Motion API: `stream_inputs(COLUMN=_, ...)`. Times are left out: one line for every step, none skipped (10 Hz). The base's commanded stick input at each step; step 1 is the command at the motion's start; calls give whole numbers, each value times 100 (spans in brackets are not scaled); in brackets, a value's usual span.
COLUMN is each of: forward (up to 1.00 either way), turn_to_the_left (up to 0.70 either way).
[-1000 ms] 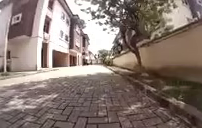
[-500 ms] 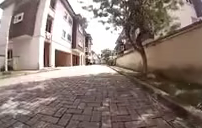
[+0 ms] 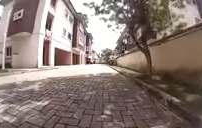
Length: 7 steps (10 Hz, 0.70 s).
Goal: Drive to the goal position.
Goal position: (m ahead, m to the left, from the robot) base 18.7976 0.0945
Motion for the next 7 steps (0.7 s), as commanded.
stream_inputs(forward=50, turn_to_the_left=0)
stream_inputs(forward=50, turn_to_the_left=0)
stream_inputs(forward=50, turn_to_the_left=0)
stream_inputs(forward=50, turn_to_the_left=0)
stream_inputs(forward=50, turn_to_the_left=0)
stream_inputs(forward=50, turn_to_the_left=0)
stream_inputs(forward=50, turn_to_the_left=0)
